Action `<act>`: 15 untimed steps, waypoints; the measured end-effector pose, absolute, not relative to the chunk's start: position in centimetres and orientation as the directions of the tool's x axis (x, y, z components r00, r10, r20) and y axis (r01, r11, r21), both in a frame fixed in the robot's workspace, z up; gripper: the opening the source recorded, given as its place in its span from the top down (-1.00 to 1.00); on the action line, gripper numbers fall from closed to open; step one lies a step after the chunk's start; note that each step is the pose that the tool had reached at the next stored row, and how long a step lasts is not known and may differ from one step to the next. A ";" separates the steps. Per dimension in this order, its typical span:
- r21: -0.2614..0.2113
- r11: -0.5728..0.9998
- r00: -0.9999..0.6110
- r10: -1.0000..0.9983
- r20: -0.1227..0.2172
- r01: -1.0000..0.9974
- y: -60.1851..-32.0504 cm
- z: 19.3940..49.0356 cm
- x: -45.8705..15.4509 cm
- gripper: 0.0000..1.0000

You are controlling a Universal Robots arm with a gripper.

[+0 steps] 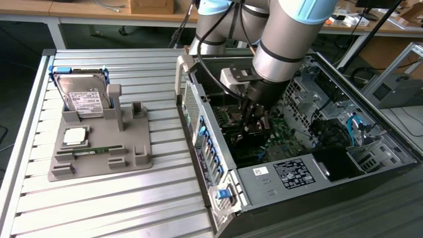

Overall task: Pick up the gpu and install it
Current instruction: 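Insert the gpu into the slot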

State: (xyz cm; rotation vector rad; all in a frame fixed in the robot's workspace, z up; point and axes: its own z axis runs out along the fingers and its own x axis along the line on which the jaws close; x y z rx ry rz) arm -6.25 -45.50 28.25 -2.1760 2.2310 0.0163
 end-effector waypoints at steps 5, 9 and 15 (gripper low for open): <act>-0.009 0.015 -0.015 -1.000 -0.022 -1.000 -45.5 28.3 -6.0 0.80; 0.004 0.012 -0.012 -1.000 -0.022 -1.000 -45.5 28.1 -4.0 0.80; 0.018 0.007 -0.008 -1.000 -0.022 -1.000 -45.5 28.0 -1.6 0.80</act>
